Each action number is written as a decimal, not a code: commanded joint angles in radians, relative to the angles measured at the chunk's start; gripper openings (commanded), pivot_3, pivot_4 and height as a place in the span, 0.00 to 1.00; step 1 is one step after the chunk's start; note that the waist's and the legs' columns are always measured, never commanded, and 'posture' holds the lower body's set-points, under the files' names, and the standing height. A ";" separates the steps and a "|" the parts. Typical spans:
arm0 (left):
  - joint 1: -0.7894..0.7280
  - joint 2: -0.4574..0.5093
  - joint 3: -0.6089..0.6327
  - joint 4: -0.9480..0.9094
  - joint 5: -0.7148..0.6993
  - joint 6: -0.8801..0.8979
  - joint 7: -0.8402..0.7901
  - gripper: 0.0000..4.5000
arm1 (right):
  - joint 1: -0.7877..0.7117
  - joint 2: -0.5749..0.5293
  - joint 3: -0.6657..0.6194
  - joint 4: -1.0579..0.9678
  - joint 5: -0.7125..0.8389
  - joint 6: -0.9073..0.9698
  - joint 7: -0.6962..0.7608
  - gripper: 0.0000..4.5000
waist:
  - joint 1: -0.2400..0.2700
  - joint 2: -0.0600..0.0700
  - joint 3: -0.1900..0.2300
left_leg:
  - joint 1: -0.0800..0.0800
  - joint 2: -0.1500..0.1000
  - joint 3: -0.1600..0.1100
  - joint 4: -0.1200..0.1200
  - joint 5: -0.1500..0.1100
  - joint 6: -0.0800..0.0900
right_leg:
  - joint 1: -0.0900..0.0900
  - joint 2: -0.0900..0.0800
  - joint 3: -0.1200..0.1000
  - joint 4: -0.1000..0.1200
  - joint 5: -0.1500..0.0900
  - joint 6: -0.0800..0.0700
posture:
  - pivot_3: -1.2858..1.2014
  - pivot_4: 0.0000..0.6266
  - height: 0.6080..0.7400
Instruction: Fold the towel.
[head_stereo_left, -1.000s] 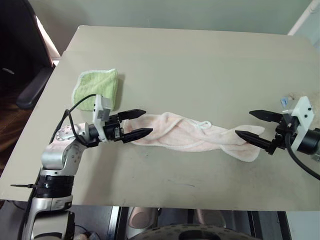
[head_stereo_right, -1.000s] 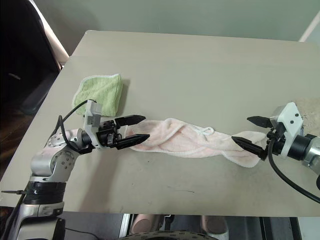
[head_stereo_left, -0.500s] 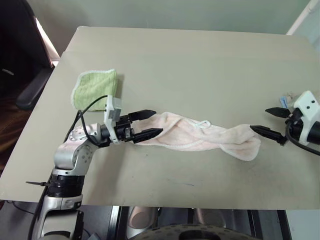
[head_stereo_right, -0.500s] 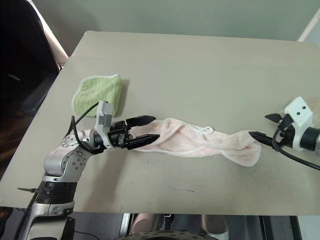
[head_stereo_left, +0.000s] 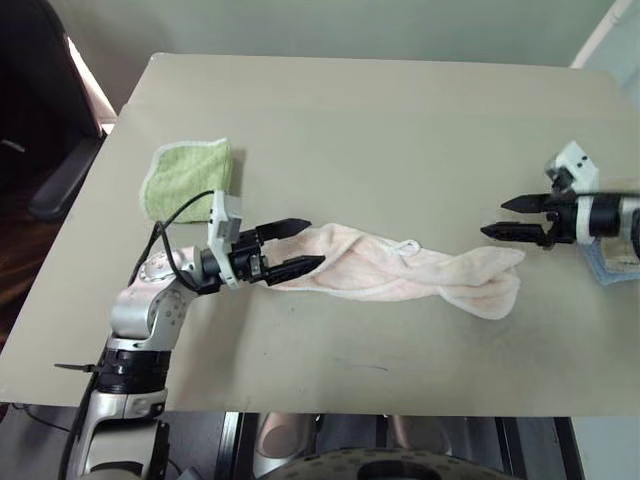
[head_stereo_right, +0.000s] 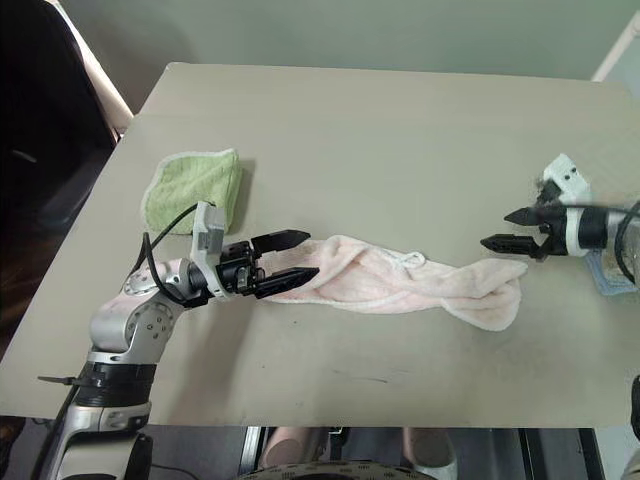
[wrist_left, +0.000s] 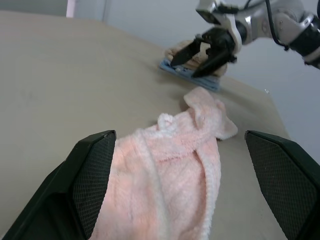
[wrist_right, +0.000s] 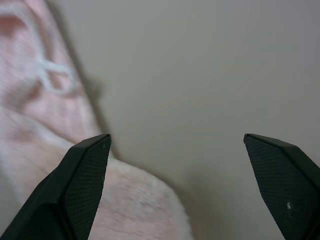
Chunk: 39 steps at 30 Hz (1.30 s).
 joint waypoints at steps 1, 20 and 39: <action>0.000 0.008 0.017 -0.040 -0.014 -0.011 -0.004 0.99 | -0.033 -0.002 0.004 0.026 0.003 0.020 0.053 1.00 | 0.002 0.000 0.000 | 0.000 0.000 0.000 0.000 0.000 0.000 | 0.000 0.000 0.000 0.000 0.000 -0.001 | 0.52 0.24 0.91; 0.001 0.008 0.017 -0.040 -0.014 -0.011 -0.004 0.99 | -0.044 0.008 0.000 0.041 -0.024 0.022 0.077 1.00 | 0.004 0.000 0.000 | 0.001 0.000 -0.001 0.000 -0.001 -0.001 | 0.000 -0.001 -0.002 0.002 0.000 -0.003 | 0.52 0.24 0.91; 0.125 0.045 0.084 -0.142 -0.059 0.011 0.037 0.99 | -0.154 0.129 0.250 0.431 -0.287 -0.266 0.332 1.00 | -0.009 -0.005 -0.002 | 0.005 0.003 -0.004 -0.001 -0.003 0.000 | 0.000 0.002 -0.003 0.008 0.001 -0.011 | 0.52 0.24 0.91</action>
